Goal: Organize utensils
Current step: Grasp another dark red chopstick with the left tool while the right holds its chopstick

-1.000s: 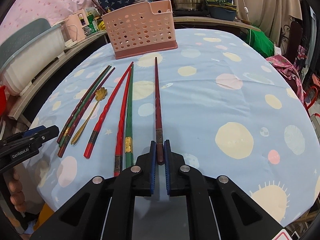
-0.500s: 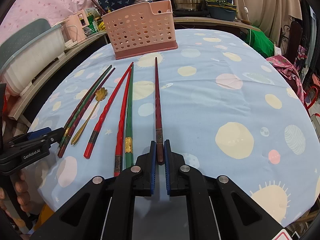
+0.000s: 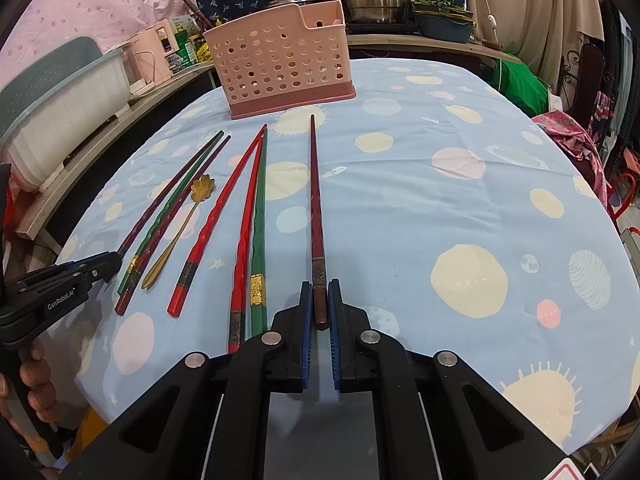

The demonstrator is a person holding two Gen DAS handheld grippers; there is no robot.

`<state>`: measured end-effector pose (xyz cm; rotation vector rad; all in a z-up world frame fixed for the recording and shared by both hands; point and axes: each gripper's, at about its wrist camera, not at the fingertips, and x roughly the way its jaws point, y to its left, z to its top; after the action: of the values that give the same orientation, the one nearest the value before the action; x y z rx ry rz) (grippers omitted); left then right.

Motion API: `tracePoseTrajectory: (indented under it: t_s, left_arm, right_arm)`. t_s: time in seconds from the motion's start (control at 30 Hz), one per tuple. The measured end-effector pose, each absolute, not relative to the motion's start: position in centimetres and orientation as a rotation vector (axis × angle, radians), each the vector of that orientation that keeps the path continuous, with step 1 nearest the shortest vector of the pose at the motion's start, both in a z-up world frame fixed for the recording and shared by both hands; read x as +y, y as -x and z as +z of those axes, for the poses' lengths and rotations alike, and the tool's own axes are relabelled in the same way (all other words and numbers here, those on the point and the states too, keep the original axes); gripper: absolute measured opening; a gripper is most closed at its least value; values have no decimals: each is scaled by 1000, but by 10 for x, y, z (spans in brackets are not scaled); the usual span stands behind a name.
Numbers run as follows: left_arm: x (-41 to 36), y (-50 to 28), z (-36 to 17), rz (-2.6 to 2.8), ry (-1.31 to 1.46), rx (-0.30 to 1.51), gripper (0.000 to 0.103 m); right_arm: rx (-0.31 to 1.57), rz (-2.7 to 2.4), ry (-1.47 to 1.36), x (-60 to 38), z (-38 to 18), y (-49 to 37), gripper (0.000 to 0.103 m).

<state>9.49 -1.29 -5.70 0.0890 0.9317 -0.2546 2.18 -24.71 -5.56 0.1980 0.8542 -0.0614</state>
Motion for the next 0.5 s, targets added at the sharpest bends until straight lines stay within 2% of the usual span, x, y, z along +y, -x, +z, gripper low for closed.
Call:
tracePoseTrajectory:
  t_s: [0.5]
  left_arm:
    - [-4, -91, -44, -246, -69, 927, 7]
  right_arm:
    - [822, -61, -215, -250, -41, -17, 7]
